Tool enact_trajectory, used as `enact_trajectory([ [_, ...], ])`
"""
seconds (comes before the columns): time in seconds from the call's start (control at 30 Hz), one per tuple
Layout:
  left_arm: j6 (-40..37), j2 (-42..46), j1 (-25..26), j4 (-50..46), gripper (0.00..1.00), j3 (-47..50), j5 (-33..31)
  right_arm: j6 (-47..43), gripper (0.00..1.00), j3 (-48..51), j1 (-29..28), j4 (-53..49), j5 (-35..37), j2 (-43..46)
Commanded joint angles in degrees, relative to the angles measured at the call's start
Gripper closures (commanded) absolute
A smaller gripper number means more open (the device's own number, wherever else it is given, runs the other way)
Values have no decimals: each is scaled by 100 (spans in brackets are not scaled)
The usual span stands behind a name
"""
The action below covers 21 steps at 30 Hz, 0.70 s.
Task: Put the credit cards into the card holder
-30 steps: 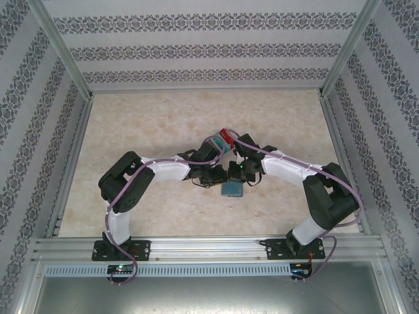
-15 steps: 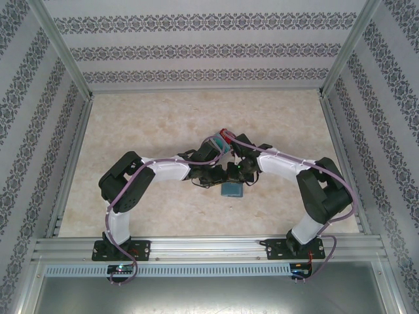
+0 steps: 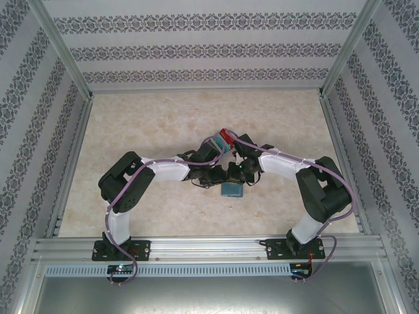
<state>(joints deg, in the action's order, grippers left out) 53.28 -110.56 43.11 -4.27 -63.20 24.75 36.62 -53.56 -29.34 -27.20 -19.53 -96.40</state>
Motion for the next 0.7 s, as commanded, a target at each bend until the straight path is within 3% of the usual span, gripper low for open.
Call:
enact_trajectory([
  [0.0,13,111,118,212,81,72,101,-2,100,276,69,336,273,-542],
  [0.23,-54,158,118,110,79,54,42,-53,97,17,199,190,111,272],
  [0.3,-54,162,118,98,79,43,38,-119,87,82,224,261,104,466],
  [0.37,-57,163,116,145,79,52,55,-161,100,31,262,153,27,506],
  [0.4,-54,158,118,146,79,53,56,-164,98,54,260,161,22,525],
  [0.47,-71,164,118,138,79,38,63,-193,83,19,274,127,-92,486],
  [0.6,-81,171,118,121,79,59,56,-171,100,73,270,222,-95,423],
  [0.67,-81,162,118,113,79,49,60,-148,100,65,241,232,-102,401],
])
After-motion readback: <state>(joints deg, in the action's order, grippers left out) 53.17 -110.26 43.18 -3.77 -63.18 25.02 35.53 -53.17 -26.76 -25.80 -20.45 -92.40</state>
